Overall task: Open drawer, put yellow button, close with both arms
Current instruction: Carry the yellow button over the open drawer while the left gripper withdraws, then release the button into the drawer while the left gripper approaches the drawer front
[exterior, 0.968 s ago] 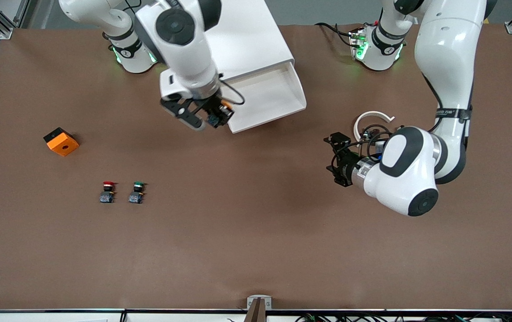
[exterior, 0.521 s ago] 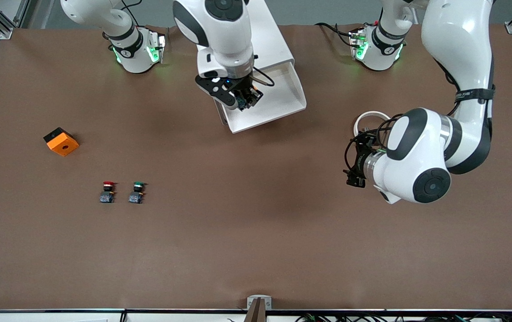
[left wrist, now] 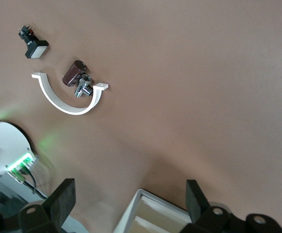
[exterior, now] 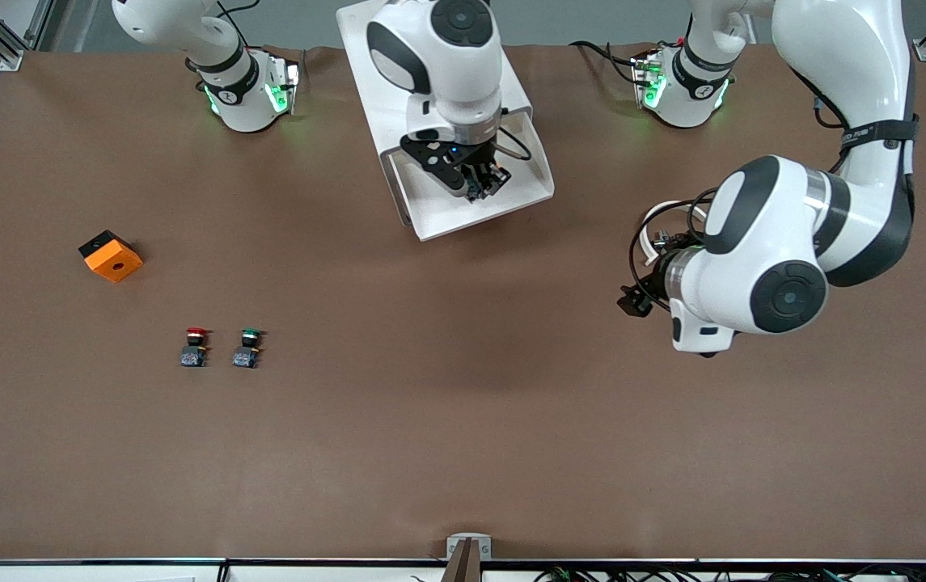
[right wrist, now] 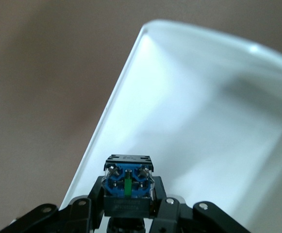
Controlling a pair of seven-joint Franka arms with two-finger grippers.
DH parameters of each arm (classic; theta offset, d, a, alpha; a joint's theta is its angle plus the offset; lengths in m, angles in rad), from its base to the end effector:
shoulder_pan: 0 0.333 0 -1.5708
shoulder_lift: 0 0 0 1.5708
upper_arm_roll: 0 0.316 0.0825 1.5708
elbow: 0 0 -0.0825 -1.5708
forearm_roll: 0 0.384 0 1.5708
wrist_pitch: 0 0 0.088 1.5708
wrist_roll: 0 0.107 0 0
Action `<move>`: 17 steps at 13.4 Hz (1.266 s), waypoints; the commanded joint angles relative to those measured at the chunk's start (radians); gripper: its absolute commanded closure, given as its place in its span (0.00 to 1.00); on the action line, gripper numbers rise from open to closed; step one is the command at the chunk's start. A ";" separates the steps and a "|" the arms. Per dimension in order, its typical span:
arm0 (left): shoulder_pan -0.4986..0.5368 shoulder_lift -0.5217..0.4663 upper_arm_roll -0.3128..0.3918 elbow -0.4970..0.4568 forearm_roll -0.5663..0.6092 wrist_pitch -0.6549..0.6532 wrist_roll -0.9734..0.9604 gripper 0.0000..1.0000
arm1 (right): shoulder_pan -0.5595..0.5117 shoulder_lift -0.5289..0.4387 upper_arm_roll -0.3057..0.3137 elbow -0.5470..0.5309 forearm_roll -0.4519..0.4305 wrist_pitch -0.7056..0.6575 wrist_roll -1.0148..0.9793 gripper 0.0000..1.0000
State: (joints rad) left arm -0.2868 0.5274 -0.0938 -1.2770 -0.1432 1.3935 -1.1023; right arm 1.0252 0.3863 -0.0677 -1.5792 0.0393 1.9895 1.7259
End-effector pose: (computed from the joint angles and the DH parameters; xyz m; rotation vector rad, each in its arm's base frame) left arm 0.6122 -0.2498 0.4258 -2.7473 -1.0476 0.6444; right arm 0.3803 0.5542 0.4188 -2.8818 1.1823 0.0074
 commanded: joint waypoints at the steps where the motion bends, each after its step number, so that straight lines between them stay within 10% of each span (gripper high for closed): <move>1: 0.000 -0.067 -0.047 -0.122 0.040 0.077 0.079 0.00 | 0.032 0.083 -0.015 0.096 -0.027 -0.021 0.057 1.00; 8: 0.003 -0.205 -0.145 -0.441 0.050 0.380 0.137 0.00 | 0.033 0.079 -0.015 0.122 -0.021 -0.123 0.052 0.91; 9: 0.003 -0.208 -0.161 -0.461 0.048 0.397 0.137 0.00 | 0.026 0.080 -0.015 0.140 -0.013 -0.133 0.053 0.15; 10: 0.000 -0.219 -0.167 -0.491 0.048 0.416 0.136 0.00 | 0.027 0.082 -0.017 0.146 -0.016 -0.146 0.054 0.00; 17: -0.005 -0.240 -0.225 -0.587 0.047 0.499 0.119 0.00 | -0.037 0.068 -0.018 0.278 -0.016 -0.335 -0.226 0.00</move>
State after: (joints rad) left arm -0.2941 0.3252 -0.2985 -1.7948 -0.1113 1.8373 -0.9798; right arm 1.0215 0.4561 -0.0907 -1.3708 0.0229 1.7387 1.6608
